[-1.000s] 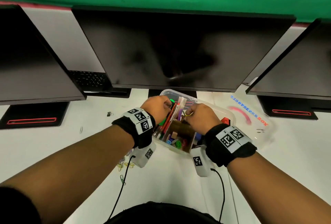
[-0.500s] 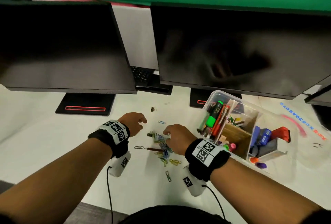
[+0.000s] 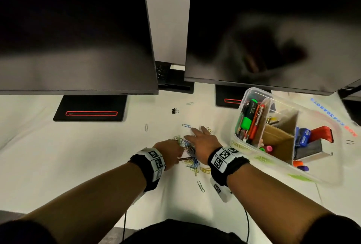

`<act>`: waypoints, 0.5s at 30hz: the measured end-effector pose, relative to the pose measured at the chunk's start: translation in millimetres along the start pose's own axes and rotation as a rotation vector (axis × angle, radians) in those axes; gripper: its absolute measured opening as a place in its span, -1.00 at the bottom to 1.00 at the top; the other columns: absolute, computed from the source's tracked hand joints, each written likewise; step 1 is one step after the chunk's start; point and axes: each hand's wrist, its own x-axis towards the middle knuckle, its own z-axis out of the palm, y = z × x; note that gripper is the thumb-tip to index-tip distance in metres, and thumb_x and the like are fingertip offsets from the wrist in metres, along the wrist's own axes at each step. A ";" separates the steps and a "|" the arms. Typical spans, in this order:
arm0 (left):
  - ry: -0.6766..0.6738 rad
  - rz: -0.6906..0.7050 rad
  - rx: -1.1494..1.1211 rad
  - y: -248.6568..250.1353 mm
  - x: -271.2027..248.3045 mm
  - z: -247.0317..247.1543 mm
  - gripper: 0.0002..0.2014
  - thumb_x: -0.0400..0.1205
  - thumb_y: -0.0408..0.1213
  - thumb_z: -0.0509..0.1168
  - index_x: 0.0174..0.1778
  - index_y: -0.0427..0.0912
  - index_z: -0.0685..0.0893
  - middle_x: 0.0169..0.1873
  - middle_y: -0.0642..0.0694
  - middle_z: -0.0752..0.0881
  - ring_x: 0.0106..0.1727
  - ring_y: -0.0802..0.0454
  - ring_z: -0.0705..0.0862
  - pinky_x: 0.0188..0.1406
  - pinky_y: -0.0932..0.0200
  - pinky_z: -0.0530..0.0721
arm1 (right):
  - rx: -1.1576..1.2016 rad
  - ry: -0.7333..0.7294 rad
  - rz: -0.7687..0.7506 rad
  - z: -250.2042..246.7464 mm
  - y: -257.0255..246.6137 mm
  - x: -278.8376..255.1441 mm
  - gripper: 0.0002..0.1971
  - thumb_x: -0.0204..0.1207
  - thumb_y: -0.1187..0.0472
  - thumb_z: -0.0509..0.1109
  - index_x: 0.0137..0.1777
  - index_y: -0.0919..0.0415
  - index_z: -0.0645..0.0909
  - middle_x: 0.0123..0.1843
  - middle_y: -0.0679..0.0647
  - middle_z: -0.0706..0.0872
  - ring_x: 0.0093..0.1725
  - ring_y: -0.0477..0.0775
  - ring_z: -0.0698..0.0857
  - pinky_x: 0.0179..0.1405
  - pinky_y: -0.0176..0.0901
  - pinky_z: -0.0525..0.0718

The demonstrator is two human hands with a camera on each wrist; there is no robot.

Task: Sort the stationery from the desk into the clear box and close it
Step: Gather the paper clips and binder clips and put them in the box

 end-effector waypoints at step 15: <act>0.239 -0.277 -0.214 -70.8 -1.3 -20.2 -0.76 0.67 -0.17 0.13 0.18 -0.13 0.59 0.15 -0.12 0.65 0.16 -0.10 0.63 0.06 0.10 0.59 | 0.361 0.182 0.107 22.1 -8.7 9.0 -0.54 0.56 0.25 0.23 0.48 0.10 0.44 0.60 0.09 0.34 0.57 0.17 0.31 0.53 0.04 0.35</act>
